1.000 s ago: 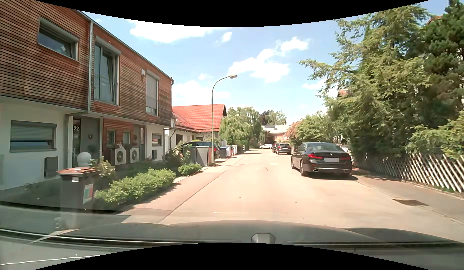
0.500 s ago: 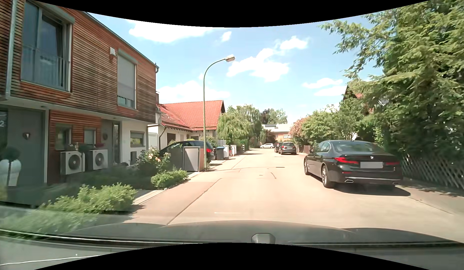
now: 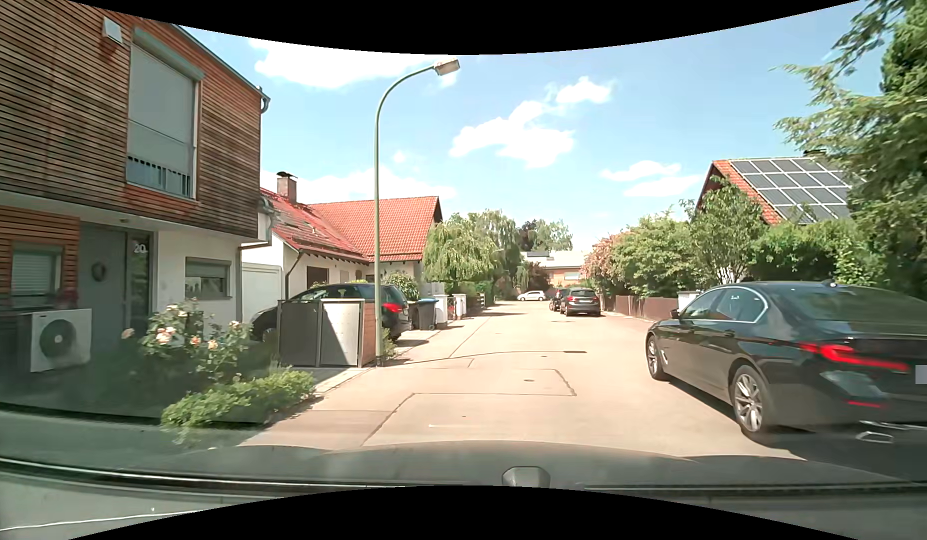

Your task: Follow the waypoints while adhering to traffic rules and regulations

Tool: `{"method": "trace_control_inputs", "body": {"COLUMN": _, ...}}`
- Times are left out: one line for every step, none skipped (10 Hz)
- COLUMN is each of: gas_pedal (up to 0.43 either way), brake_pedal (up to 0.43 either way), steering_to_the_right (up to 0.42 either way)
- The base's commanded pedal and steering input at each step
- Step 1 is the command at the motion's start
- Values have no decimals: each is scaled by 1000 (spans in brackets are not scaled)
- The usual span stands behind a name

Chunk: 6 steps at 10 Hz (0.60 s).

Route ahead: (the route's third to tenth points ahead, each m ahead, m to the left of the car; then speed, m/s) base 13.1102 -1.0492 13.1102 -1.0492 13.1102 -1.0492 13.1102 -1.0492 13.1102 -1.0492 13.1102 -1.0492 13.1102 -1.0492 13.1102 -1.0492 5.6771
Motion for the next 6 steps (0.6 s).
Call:
{"method": "trace_control_inputs", "body": {"gas_pedal": 0, "brake_pedal": 6, "steering_to_the_right": 31}}
{"method": "trace_control_inputs", "body": {"gas_pedal": 0, "brake_pedal": 6, "steering_to_the_right": 33}}
{"method": "trace_control_inputs", "body": {"gas_pedal": 0, "brake_pedal": 18, "steering_to_the_right": 37}}
{"method": "trace_control_inputs", "body": {"gas_pedal": 0, "brake_pedal": 24, "steering_to_the_right": 53}}
{"method": "trace_control_inputs", "body": {"gas_pedal": 0, "brake_pedal": 37, "steering_to_the_right": 75}}
{"method": "trace_control_inputs", "body": {"gas_pedal": 0, "brake_pedal": 61, "steering_to_the_right": 99}}
